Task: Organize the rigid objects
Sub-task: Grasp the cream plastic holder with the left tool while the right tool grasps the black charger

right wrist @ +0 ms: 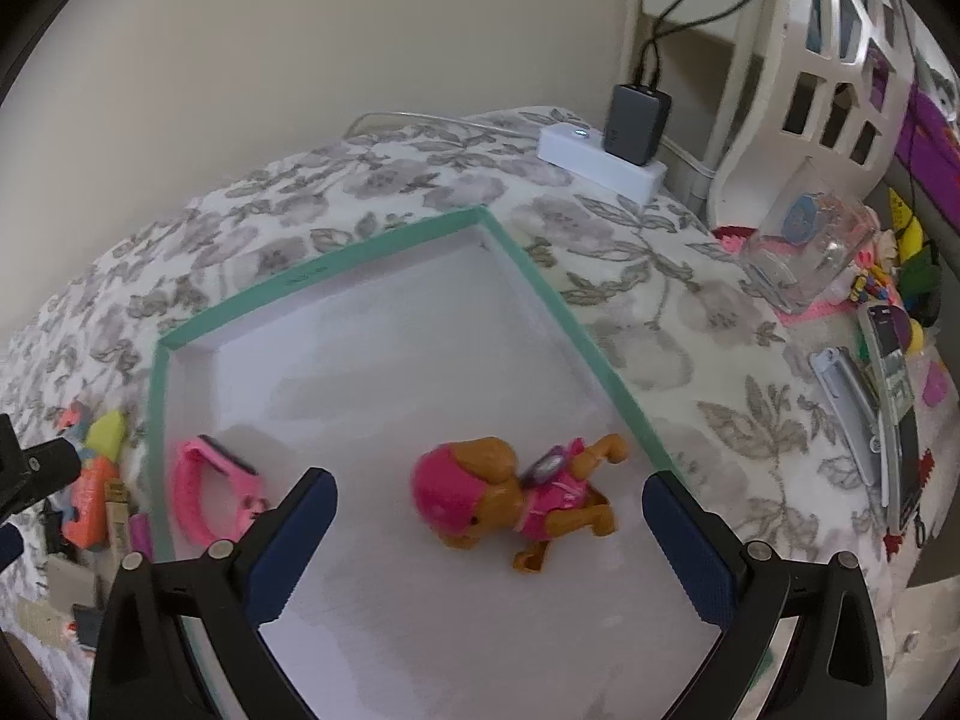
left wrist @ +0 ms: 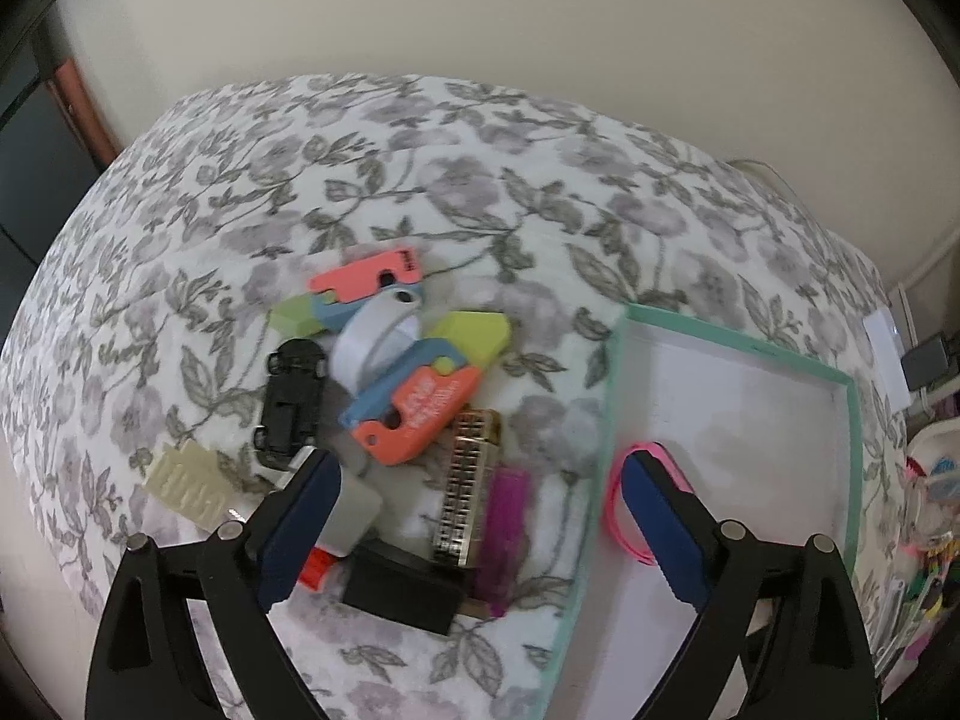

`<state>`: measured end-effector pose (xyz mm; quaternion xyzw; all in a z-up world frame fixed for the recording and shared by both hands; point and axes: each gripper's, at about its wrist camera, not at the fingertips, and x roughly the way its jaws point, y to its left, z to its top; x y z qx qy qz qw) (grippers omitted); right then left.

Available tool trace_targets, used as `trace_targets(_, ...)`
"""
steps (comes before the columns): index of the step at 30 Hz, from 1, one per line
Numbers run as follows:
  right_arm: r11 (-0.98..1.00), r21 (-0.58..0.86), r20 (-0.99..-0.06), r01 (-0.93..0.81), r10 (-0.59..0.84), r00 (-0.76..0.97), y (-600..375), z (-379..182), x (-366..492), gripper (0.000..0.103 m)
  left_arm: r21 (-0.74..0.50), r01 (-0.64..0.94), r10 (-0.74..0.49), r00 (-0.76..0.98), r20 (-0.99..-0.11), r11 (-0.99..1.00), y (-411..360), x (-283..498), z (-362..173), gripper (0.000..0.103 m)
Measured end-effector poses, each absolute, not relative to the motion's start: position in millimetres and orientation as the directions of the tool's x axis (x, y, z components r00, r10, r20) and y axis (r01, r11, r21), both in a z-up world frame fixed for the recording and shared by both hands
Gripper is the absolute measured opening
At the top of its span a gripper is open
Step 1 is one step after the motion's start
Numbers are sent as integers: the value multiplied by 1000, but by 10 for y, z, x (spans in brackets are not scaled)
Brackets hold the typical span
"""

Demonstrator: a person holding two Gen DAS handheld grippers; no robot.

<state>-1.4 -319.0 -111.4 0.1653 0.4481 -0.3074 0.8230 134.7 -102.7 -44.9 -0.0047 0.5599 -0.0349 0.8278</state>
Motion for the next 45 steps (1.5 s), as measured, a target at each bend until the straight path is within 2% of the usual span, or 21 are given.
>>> trace_targets(7,800,41,-816,599,-319,481,-2945,-879,76,103,-86,-14,-77,327,-942,996,-497,1482,-341,97)
trace_targets(15,864,85,-789,497,-246,562,-2502,-533,304,103,45,-109,83,374,-924,993,152,1561,-200,97)
trace_targets(19,897,134,-805,422,-150,574,-2200,-516,480,103,45,-156,99,360,-928,987,453,1582,-234,97)
trace_targets(28,929,156,-878,336,-25,477,-1694,-923,725,103,17,-228,78,263,-962,974,862,1599,-633,97)
trace_targets(34,947,123,-912,298,-10,409,-1511,-1172,746,103,9,-226,60,222,-973,974,884,1599,-828,97)
trace_targets(40,963,83,-933,258,-15,359,-1418,-1373,745,103,-54,-200,-18,177,-984,978,802,1610,-978,97)
trace_targets(45,962,81,-945,259,-9,327,-1407,-1477,743,103,-41,-198,-9,162,-987,979,740,1627,-1064,97)
